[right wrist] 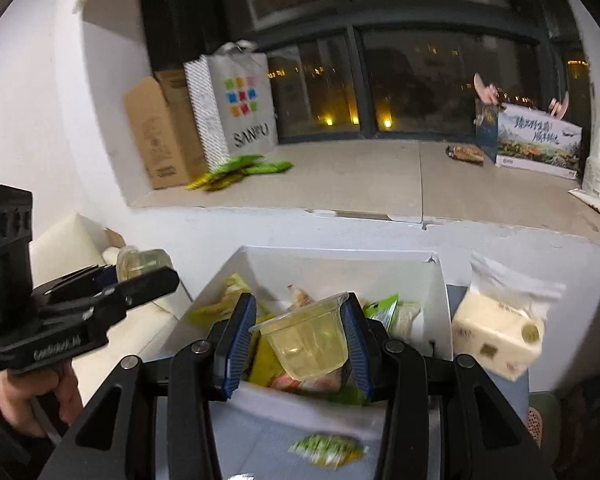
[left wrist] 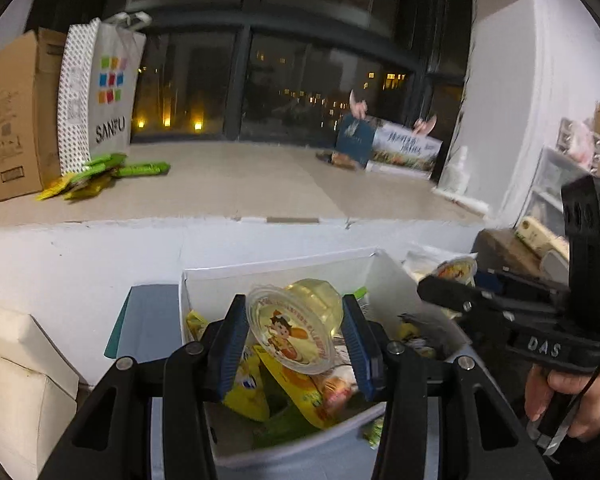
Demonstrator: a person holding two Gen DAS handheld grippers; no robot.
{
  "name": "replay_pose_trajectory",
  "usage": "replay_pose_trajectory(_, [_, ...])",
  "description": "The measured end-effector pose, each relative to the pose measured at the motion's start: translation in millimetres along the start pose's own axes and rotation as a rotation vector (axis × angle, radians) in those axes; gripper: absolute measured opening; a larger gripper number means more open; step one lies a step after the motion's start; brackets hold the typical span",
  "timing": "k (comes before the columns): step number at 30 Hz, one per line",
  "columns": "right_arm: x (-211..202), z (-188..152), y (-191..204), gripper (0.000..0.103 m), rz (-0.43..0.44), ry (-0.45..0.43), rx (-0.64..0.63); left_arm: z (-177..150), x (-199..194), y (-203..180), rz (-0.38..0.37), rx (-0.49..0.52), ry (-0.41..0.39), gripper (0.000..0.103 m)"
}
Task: Organize snacks
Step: 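Carry both jelly cups into the white box and open both tools, then withdraw both tools from the box back over the table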
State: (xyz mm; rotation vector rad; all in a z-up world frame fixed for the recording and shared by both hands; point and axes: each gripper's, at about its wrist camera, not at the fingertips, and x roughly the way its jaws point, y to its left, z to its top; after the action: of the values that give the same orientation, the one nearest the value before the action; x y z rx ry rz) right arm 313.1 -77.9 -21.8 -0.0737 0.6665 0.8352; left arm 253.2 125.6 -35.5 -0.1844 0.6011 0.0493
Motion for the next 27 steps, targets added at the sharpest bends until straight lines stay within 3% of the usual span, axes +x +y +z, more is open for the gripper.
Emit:
replay_pose_trajectory(5, [40,17,-27,0.048,-0.048,0.06,0.069,1,28,6,0.039,0.019,0.058,0.052])
replay_pose_trajectory(7, [44,19,-34,0.048,-0.021,0.064,0.105,0,35,8,0.057,0.02,0.081,0.071])
replay_pose_trajectory(8, [47,20,-37,0.049,-0.016,0.068,0.116,0,35,9,0.063,0.02,0.077,0.095])
replay_pose_trajectory(9, [49,21,-39,0.067,-0.021,0.072,0.125,-1,34,11,0.076,0.016,0.068,0.103])
replay_pose_trajectory(10, [50,21,-41,0.099,-0.023,0.071,0.133,-2,32,12,0.082,0.015,0.064,0.103])
replay_pose_trajectory(11, [50,20,-43,0.103,-0.034,0.062,0.144,-2,31,13,0.075,0.014,0.066,0.103])
replay_pose_trajectory(19, [38,15,-34,0.103,-0.067,0.039,0.117,-8,6,3,0.091,0.051,0.03,0.103])
replay_pose_trajectory(27, [-11,-14,-7,0.103,-0.022,-0.008,0.029,-50,-59,-18,0.04,0.054,-0.03,0.103])
